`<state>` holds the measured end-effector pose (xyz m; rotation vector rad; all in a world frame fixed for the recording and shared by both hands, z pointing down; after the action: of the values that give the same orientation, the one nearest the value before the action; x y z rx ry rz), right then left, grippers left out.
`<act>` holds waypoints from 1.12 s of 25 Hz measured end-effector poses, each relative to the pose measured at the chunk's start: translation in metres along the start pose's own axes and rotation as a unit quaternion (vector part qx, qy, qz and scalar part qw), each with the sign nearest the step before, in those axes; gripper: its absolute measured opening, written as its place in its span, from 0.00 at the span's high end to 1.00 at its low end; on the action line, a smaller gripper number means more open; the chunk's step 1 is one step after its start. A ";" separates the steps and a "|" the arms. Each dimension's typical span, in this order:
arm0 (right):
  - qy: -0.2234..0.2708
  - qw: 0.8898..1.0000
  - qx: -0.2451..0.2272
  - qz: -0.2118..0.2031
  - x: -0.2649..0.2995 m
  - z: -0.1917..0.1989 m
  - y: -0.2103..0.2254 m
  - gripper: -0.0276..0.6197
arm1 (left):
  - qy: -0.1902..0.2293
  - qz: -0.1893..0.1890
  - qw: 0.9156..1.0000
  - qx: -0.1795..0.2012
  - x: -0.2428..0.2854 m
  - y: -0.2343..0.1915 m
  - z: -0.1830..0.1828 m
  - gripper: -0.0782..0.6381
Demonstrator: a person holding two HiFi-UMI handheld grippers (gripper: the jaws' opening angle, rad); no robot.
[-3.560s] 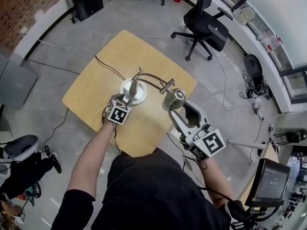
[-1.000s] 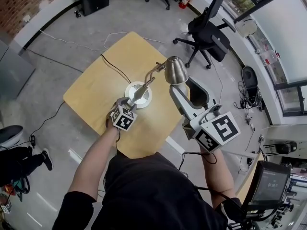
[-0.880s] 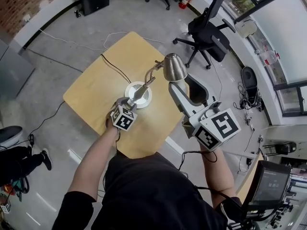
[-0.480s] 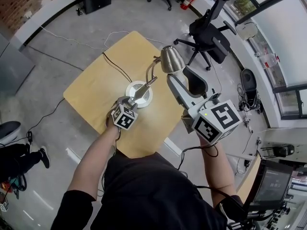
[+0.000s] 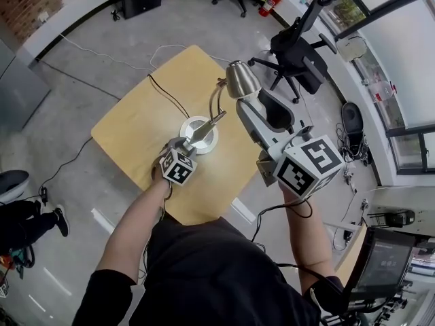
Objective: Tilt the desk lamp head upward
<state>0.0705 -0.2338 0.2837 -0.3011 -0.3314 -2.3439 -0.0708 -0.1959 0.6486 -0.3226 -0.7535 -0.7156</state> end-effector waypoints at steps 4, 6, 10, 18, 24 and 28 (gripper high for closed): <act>0.001 1.000 0.002 -0.002 0.001 -0.002 -0.001 0.64 | 0.001 -0.001 1.000 0.000 -0.001 0.002 -0.001 0.64; 0.001 1.000 0.002 -0.002 0.001 -0.002 -0.001 0.64 | 0.002 -0.001 1.000 0.001 -0.001 0.004 -0.001 0.64; 0.000 1.000 0.003 -0.006 0.002 -0.004 -0.001 0.64 | 0.003 -0.003 1.000 0.000 -0.002 0.007 -0.001 0.64; -0.002 1.000 -0.005 -0.001 0.011 -0.008 -0.001 0.64 | 0.008 -0.003 1.000 -0.001 -0.002 0.007 -0.001 0.64; -0.004 1.000 -0.010 0.005 0.014 -0.009 -0.001 0.64 | 0.010 -0.005 1.000 0.000 -0.001 0.010 0.000 0.64; -0.006 1.000 -0.009 0.005 0.025 -0.014 -0.003 0.64 | 0.012 -0.005 1.000 0.000 -0.003 0.003 0.000 0.64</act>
<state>0.0494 -0.2520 0.2780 -0.3239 -0.3143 -2.3371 -0.0705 -0.1923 0.6460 -0.3106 -0.7320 -0.7274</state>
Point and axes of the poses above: the fingertips, and each gripper's own axes: x forward along the fingers, y to its right, z out of its underside, the point moved 10 cm from there along -x, backward along the fingers, and after that the axes turned 6 degrees about x, right-handed, at the moved point
